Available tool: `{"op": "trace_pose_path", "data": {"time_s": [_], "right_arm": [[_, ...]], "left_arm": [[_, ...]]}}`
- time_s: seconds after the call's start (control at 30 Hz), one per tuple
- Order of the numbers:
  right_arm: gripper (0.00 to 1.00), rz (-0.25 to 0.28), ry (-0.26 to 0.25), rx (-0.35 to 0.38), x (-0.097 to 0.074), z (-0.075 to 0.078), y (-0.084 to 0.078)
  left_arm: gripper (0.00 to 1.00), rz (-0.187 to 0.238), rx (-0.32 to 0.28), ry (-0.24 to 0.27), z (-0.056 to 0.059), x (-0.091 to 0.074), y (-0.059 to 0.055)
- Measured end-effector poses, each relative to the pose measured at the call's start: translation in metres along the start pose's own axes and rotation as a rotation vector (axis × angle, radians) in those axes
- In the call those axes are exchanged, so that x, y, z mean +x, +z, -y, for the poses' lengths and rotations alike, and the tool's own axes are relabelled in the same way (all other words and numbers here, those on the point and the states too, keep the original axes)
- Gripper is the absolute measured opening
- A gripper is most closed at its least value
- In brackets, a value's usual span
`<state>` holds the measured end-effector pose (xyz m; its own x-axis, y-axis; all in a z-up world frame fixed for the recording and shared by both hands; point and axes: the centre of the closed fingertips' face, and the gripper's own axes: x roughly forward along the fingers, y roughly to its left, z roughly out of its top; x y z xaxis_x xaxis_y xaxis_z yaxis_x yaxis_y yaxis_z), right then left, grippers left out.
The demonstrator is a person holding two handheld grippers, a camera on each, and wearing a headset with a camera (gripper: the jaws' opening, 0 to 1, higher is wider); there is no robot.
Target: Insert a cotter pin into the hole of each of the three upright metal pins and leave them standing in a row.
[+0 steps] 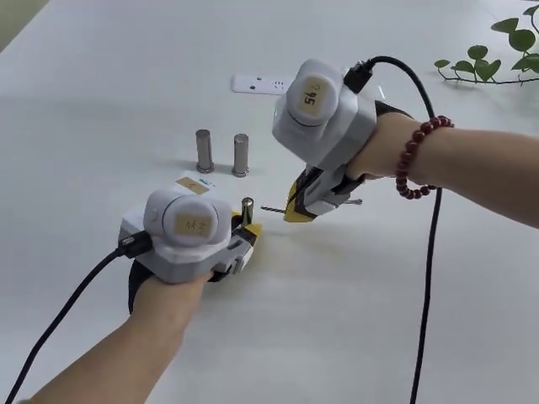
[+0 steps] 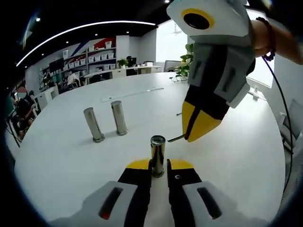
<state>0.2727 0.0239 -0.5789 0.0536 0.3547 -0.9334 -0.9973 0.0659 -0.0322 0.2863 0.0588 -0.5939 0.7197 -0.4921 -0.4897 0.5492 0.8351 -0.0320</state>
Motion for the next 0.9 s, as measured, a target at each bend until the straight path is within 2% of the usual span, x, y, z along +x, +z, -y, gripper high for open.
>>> {"op": "trace_pose_path", "data": {"time_s": [0.5, 0.9], "right_arm": [[0.00, 0.001, 0.006, -0.007, 0.0036, 0.0013, 0.0060], [0.00, 0.007, 0.011, -0.001, 0.0013, -0.0001, 0.0064]], "left_arm": [[0.07, 0.002, 0.009, 0.019, -0.0027, 0.0019, -0.0005], [0.07, 0.006, -0.012, 0.020, -0.0027, 0.0026, -0.0008]]}}
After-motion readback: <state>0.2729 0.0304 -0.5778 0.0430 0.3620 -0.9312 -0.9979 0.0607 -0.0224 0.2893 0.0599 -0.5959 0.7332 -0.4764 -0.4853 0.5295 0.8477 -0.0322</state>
